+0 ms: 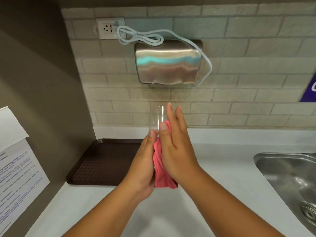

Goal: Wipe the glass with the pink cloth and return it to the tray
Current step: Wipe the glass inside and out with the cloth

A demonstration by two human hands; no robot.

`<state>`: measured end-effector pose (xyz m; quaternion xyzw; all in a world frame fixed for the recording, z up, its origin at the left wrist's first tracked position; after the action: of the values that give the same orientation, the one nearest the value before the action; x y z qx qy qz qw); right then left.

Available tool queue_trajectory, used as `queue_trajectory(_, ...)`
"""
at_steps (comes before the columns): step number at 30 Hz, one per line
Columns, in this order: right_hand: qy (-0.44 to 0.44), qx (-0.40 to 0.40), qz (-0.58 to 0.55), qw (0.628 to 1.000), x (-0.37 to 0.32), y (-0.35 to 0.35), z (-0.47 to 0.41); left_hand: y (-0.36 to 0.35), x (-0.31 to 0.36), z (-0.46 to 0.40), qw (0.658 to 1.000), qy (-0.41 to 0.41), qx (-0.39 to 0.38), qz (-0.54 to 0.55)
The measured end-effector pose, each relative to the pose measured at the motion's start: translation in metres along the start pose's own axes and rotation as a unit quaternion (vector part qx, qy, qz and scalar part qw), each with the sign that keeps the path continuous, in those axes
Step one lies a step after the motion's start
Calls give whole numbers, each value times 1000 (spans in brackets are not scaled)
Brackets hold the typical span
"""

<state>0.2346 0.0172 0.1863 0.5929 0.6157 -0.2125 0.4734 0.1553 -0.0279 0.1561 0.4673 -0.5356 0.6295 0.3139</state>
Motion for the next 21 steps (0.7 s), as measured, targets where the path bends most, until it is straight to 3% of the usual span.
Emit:
queue_trajectory(4,-25,44,-29,998,-1,23,-40,-1,-9,8,997,17,-12,-72)
queue_trajectory(8,-124,67,-161,977,8,36,-58,1,-14,9,999,28,-41,-3)
queue_trajectory(12,-148,38,-195,969,17,24,-33,4,-15,5,995,24,-61,72)
queue_trajectory(14,-135,6,-172,976,20,14,-15,6,-9,2,997,18,-34,60)
queue_trajectory(18,-56,12,-73,996,18,0,9,16,-5,-2,994,1,-6,-108)
queue_trajectory(21,-28,19,-6,999,13,0,5,10,1,-3,995,-11,-21,-100)
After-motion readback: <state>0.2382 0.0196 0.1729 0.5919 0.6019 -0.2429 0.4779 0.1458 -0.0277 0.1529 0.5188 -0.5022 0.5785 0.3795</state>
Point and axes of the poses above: each hand's wrist, its own z-axis away from the middle knuckle, its own y-axis out of the back of the hand, x = y × z, the point moved 3 cm from there along -z, towards the middle knuckle, and after that the axes turned 3 degrees about -y, right-handed, at the moved point
